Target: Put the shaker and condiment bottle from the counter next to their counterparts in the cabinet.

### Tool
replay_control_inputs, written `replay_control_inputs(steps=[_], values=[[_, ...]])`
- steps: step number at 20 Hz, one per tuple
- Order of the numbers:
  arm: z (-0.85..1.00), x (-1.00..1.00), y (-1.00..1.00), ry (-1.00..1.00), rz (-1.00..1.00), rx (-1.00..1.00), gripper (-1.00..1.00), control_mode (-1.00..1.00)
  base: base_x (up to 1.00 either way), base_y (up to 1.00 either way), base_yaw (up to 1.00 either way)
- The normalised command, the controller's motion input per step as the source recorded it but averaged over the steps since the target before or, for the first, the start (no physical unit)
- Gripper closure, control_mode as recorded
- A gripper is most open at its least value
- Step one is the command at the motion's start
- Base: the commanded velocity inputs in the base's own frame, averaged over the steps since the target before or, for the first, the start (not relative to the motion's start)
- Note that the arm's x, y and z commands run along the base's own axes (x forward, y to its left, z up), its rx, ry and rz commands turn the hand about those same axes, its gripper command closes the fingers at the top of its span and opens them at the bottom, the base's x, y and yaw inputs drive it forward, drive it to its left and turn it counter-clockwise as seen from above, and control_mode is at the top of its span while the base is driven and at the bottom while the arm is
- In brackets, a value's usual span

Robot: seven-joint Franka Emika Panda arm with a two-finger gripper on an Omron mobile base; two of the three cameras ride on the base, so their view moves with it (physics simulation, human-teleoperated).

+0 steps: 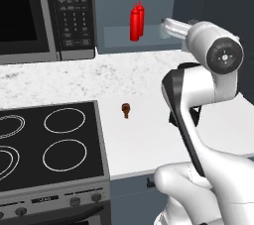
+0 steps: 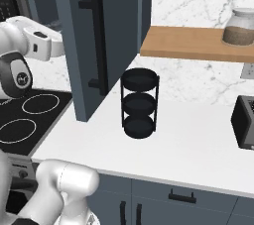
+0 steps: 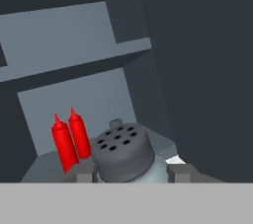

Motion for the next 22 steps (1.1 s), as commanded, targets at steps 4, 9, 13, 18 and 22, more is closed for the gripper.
replay_control_inputs(steps=[4,9,13,18,22], values=[[-0.11,0.37,0.00,0.02,0.01,0.01,1.00,-1.00,0.00,0.00,0.00],[-0.03,0.22,0.00,0.00,0.00,0.02,1.00,-1.00,0.00,0.00,0.00],[-0.13,0.20,-0.12,0.00,0.00,0.06,1.00,-1.00,0.00,0.00,0.00],[-0.03,0.54,-0.26,0.00,0.00,0.08,1.00,-1.00,0.00,0.00,0.00],[-0.01,0.53,-0.03,0.00,0.00,0.01,1.00,-1.00,0.00,0.00,0.00]])
